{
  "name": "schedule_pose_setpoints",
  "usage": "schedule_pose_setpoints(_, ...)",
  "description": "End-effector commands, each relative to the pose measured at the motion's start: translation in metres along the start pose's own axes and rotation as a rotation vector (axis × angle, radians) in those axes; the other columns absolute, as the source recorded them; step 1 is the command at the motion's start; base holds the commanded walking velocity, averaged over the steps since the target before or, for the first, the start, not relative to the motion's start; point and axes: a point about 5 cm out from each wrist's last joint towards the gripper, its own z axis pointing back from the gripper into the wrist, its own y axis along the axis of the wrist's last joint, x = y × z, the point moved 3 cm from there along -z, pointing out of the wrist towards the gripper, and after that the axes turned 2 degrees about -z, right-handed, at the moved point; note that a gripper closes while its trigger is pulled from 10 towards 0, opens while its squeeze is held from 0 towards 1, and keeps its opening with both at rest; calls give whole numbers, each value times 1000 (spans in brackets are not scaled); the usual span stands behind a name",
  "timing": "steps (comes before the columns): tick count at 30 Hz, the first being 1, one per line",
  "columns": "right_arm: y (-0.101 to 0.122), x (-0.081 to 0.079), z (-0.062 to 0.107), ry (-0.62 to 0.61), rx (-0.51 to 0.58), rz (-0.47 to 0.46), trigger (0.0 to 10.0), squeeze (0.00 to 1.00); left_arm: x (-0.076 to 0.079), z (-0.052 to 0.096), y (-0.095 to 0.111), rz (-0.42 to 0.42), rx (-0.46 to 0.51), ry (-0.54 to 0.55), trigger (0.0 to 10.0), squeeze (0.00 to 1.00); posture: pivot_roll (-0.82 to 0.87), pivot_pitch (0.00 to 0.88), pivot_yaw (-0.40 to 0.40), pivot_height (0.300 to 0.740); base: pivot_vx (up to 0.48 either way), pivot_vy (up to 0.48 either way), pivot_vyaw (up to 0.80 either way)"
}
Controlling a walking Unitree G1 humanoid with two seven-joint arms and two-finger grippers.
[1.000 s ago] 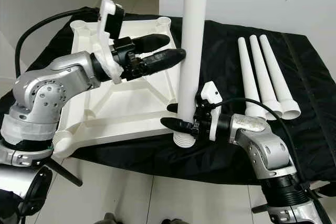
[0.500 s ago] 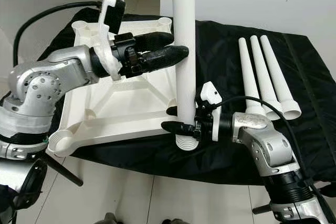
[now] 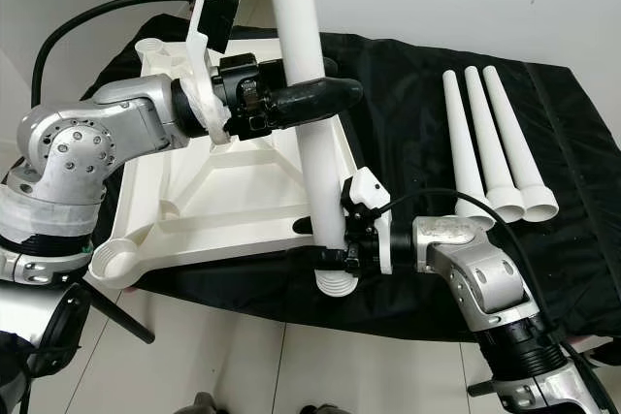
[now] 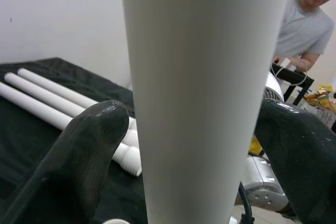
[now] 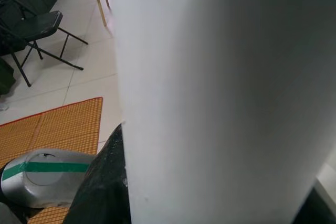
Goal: Building children table
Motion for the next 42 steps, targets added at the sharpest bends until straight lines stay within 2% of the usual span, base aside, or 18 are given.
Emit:
schedule_pose_setpoints(1, 6, -2, -1, 18, 2, 29, 10000, 0, 26, 0, 3, 11, -10, -295, 10000, 0, 32, 106, 3, 740, 0, 0, 0)
schedule_pose_setpoints(3, 6, -2, 0, 18, 1, 29, 10000, 0, 26, 0, 3, 18, -10, -299, 10000, 0, 31, 104, 1, 740, 0, 0, 0)
schedule_pose_setpoints(4, 6, -2, 0, 17, -2, 30, 10000, 0, 23, 1, 5, 41, 3, -290, 0, 0, 31, 100, -2, 740, 0, 0, 0)
schedule_pose_setpoints(15, 11, 4, 4, 2, 9, 23, 10000, 0, 19, 1, 9, 51, 16, -279, 0, 0, 32, 74, -17, 740, 0, 0, 0)
schedule_pose_setpoints(21, 14, 5, 4, 3, 26, 6, 10000, 0, 6, -2, 13, 43, 33, -158, 0, 0, 44, 63, -40, 740, 0, 0, 0)
schedule_pose_setpoints(22, 16, 8, 5, -9, 39, 4, 10000, 0, -1, -3, 13, 31, 17, -94, 10000, 0, 43, 65, -46, 740, 0, 0, 0)
schedule_pose_setpoints(23, 16, 8, 5, -9, 39, 4, 10000, 0, -1, -3, 13, 31, 17, -94, 10000, 0, 43, 65, -46, 740, 0, 0, 0)
schedule_pose_setpoints(24, 18, 11, 5, -24, 53, 2, 10000, 1000, -8, -3, 14, 38, 4, -33, 10000, 0, 44, 65, -46, 740, 0, 0, 0)
schedule_pose_setpoints(26, 20, 13, 5, -35, 63, 1, 10000, 1000, -13, -3, 15, 43, -5, 4, 10000, 0, 45, 66, -45, 740, 0, 0, 0)
schedule_pose_setpoints(27, 26, 16, 7, -53, 87, 20, 10000, 1000, -23, 0, 14, 60, -66, 87, 10000, 0, 49, 60, -43, 740, 0, 0, 0)
schedule_pose_setpoints(29, 28, 17, 8, -64, 97, 34, 10000, 1000, -26, 1, 14, 66, -92, 108, 10000, 0, 51, 59, -42, 740, 0, 0, 0)
schedule_pose_setpoints(30, 33, 24, 9, -112, 130, 45, 10000, 1000, -32, 1, 13, 63, -153, 160, 10000, 0, 55, 54, -43, 740, 0, 0, 0)
schedule_pose_setpoints(34, 35, 27, 9, -129, 144, 41, 10000, 1000, -36, 1, 15, 54, -159, 181, 10000, 0, 54, 52, -41, 740, 0, 0, 0)
schedule_pose_setpoints(35, 44, 29, 6, -161, 186, 55, 10000, 0, -42, -1, 20, 64, -160, 236, 10000, 0, 48, 52, -28, 740, 0, 0, 0)
schedule_pose_setpoints(37, 50, 31, 4, -185, 218, 65, 10000, 0, -46, -2, 23, 73, -164, 276, 10000, 0, 48, 52, -28, 740, 0, 0, 0)
schedule_pose_setpoints(38, 59, 35, 0, -233, 265, 84, 10000, 0, -54, -3, 27, 67, -170, 342, 10000, 0, 49, 48, -20, 740, 0, 0, 0)
schedule_pose_setpoints(40, 61, 36, -1, -251, 276, 91, 10000, 0, -56, -4, 29, 55, -171, 362, 10000, 0, 49, 48, -20, 740, 0, 0, 0)
schedule_pose_setpoints(42, 75, 43, -13, -365, 360, 74, 10000, 0, -60, -8, 41, 10, -154, 421, 10000, 0, 43, 45, -9, 740, 0, 0, 0)
